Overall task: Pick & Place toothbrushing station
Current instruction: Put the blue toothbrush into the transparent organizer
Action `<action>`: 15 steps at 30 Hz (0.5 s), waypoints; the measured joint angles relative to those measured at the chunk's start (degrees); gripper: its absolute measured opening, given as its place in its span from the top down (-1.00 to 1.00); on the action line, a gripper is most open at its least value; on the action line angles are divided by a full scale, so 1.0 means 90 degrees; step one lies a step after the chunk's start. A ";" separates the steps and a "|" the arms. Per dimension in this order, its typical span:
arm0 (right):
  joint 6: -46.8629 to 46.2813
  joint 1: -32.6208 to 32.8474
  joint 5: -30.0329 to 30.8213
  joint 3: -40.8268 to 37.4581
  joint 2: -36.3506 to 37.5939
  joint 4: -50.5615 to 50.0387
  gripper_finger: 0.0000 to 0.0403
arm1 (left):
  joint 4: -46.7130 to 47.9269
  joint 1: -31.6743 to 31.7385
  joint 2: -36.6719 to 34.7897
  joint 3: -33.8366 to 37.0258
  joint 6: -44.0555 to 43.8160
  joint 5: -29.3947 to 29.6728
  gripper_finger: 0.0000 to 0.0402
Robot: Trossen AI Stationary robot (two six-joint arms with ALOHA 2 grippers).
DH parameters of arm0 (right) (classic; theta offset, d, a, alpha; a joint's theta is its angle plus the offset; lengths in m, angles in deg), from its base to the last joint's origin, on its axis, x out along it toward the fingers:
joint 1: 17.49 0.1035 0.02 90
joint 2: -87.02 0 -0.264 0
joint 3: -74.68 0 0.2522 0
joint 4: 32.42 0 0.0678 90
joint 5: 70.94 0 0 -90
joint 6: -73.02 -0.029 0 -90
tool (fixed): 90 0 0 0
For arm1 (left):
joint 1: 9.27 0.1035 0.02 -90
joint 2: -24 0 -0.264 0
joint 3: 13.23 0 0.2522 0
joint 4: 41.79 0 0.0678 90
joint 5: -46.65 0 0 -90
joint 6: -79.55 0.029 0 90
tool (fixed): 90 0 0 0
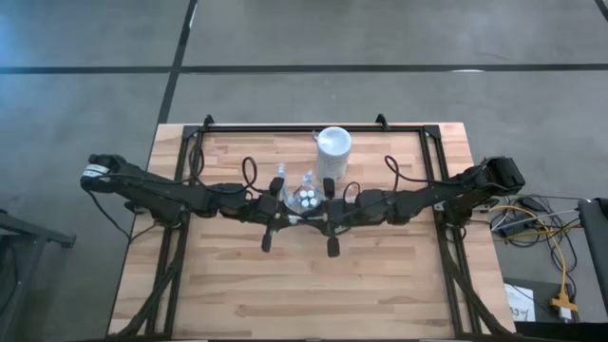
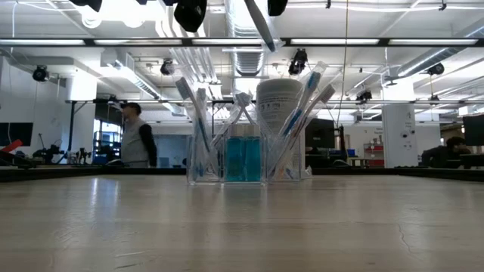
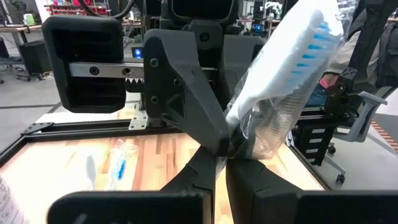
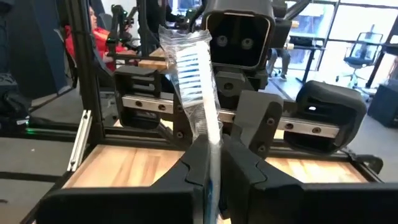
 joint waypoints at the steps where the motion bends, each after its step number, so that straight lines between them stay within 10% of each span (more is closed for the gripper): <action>1: 0.0020 0.0000 0.0001 -0.0002 0.0003 0.0036 0.90 | -0.0009 0.0000 0.0000 0.0000 -0.0014 -0.0004 0.90; 15: 0.0296 -0.0051 -0.0421 -0.0684 0.0461 0.1533 0.94 | 0.1990 -0.0029 -0.1230 0.0028 -0.0404 -0.0102 0.54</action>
